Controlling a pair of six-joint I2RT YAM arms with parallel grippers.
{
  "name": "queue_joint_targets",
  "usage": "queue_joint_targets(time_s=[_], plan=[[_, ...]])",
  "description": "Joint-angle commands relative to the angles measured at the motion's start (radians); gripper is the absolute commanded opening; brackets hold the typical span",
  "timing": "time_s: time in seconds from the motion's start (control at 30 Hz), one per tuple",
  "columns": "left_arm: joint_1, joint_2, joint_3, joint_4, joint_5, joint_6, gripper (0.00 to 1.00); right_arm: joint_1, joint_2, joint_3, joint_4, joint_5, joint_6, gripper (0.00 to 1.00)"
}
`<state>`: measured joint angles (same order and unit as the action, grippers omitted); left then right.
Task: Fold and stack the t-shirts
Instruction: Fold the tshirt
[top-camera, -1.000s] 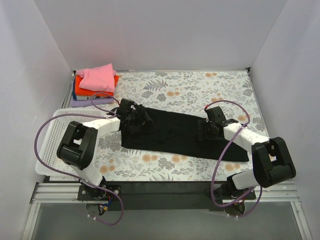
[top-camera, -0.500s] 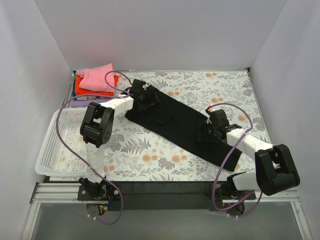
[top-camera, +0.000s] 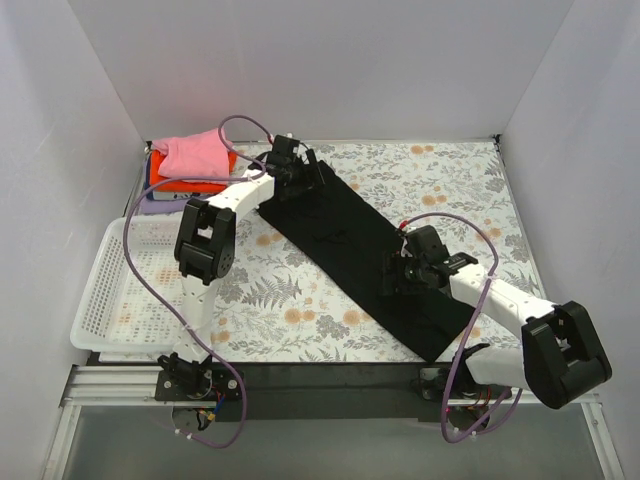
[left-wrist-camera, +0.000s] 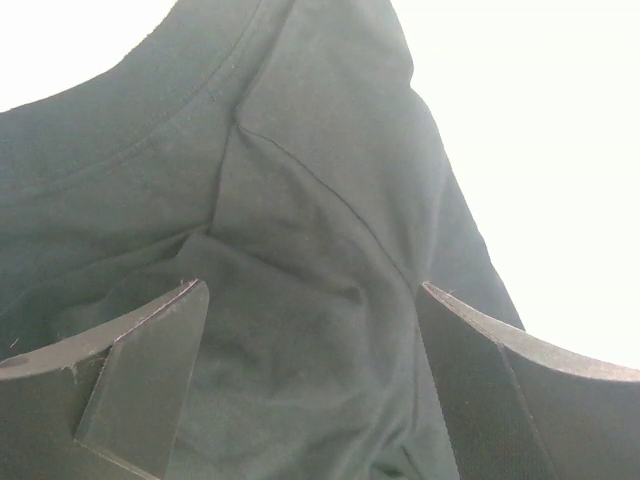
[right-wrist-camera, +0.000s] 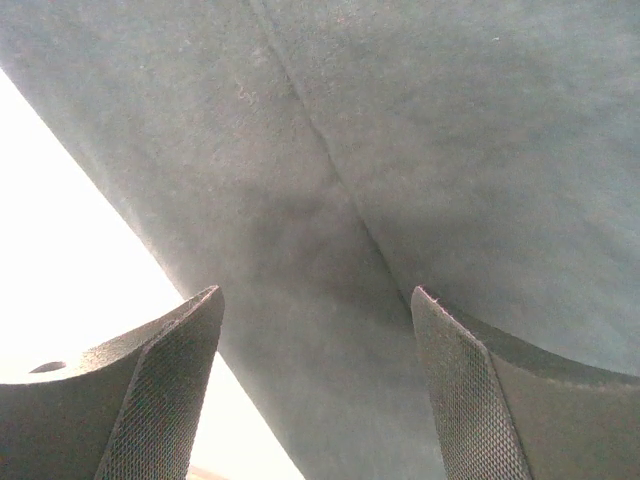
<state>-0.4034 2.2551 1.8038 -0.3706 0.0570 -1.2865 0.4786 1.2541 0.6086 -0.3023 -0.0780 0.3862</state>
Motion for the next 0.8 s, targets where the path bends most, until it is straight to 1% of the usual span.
queue_joint_targets(time_s=[0.0, 0.03, 0.17, 0.2, 0.3, 0.43, 0.5, 0.77], plan=[[0.0, -0.144, 0.009, -0.036, -0.037, 0.016, 0.84, 0.008, -0.056, 0.098, -0.121, 0.072, -0.021, 0.82], [0.0, -0.178, -0.004, -0.048, -0.043, 0.012, 0.84, 0.006, -0.064, 0.111, -0.136, 0.142, -0.032, 0.83], [0.0, -0.236, -0.107, -0.068, -0.036, -0.02, 0.85, 0.006, -0.058, 0.134, -0.176, 0.231, -0.072, 0.84], [0.0, -0.244, -0.162, -0.065, -0.029, -0.034, 0.85, 0.006, -0.05, 0.131, -0.181, 0.239, -0.076, 0.84], [0.0, -0.25, -0.262, -0.018, 0.027, -0.08, 0.85, 0.003, -0.018, 0.112, -0.181, 0.235, -0.078, 0.84], [0.002, -0.22, -0.334, 0.045, 0.084, -0.138, 0.85, 0.003, 0.002, 0.091, -0.179, 0.219, -0.076, 0.84], [0.0, -0.204, -0.345, 0.068, 0.098, -0.163, 0.85, 0.002, 0.004, 0.079, -0.179, 0.219, -0.075, 0.84], [0.006, -0.052, -0.242, 0.075, 0.096, -0.171, 0.84, 0.005, 0.036, 0.026, -0.15, 0.143, -0.063, 0.84]])
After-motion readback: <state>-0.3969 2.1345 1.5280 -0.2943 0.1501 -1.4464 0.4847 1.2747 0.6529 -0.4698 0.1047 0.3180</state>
